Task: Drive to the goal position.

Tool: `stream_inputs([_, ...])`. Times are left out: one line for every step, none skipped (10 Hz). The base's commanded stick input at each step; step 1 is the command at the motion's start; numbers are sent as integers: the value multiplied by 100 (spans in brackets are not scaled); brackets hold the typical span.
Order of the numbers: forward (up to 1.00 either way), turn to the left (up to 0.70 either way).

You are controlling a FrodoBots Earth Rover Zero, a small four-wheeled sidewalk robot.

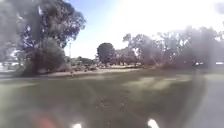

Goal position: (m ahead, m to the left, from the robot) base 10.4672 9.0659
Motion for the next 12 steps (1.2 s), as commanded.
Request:
stream_inputs([70, 2])
stream_inputs([70, 2])
stream_inputs([70, 2])
stream_inputs([70, 2])
stream_inputs([70, 1])
stream_inputs([70, 2])
stream_inputs([70, 1])
stream_inputs([70, 0])
stream_inputs([70, 2])
stream_inputs([70, 2])
stream_inputs([70, 1])
stream_inputs([70, 2])
